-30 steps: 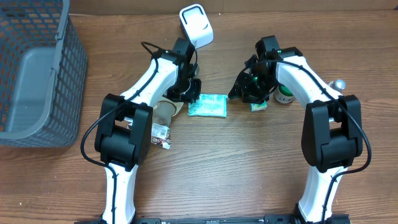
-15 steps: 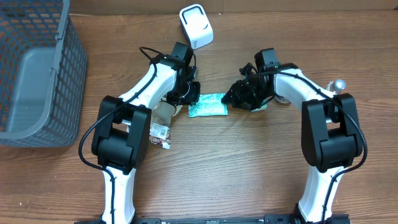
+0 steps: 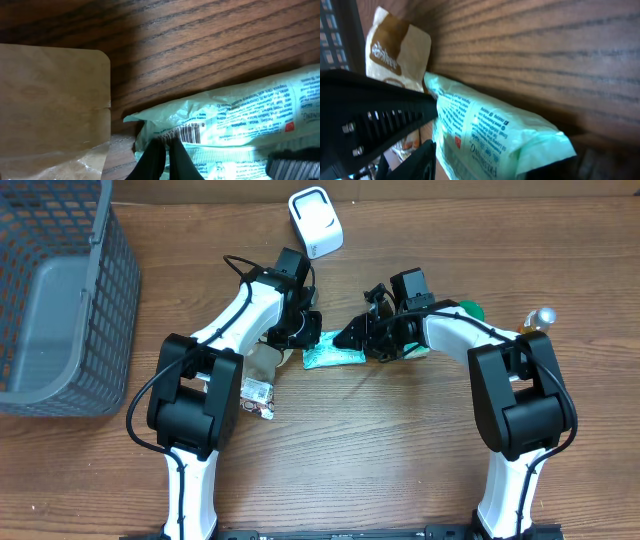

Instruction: Scan the item barcode

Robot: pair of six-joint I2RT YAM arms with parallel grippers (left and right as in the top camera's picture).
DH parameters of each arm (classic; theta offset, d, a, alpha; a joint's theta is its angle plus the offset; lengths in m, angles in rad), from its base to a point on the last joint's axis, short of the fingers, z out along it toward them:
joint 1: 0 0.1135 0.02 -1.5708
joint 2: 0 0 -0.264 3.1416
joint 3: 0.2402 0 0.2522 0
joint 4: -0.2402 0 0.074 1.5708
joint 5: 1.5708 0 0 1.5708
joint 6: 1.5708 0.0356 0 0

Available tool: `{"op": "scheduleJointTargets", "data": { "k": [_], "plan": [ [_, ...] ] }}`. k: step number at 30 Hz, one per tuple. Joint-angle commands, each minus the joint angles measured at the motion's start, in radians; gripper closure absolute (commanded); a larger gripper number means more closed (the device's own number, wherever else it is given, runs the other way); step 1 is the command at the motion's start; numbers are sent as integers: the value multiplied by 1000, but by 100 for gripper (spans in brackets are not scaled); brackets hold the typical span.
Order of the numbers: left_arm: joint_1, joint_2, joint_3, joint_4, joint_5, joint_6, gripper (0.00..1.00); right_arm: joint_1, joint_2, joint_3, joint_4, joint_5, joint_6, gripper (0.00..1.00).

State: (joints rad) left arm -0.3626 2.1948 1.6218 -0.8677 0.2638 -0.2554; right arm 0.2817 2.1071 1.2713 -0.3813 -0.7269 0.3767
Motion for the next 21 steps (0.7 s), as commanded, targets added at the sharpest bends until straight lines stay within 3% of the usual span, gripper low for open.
{"op": "scheduleJointTargets", "data": {
  "k": [1, 10, 17, 21],
  "plan": [
    [-5, 25, -45, -10, -13, -2, 96, 35, -3, -2, 32, -35, 47, 60],
    [-5, 25, -45, -10, -55, -2, 96, 18, -3, -2, -5, -40, 47, 63],
    [-5, 25, -45, -10, -64, -3, 96, -45, -3, -2, -15, -218, 34, 63],
    [-5, 25, -45, -10, -64, -3, 96, -63, -3, -2, -17, -244, 31, 70]
  ]
}}
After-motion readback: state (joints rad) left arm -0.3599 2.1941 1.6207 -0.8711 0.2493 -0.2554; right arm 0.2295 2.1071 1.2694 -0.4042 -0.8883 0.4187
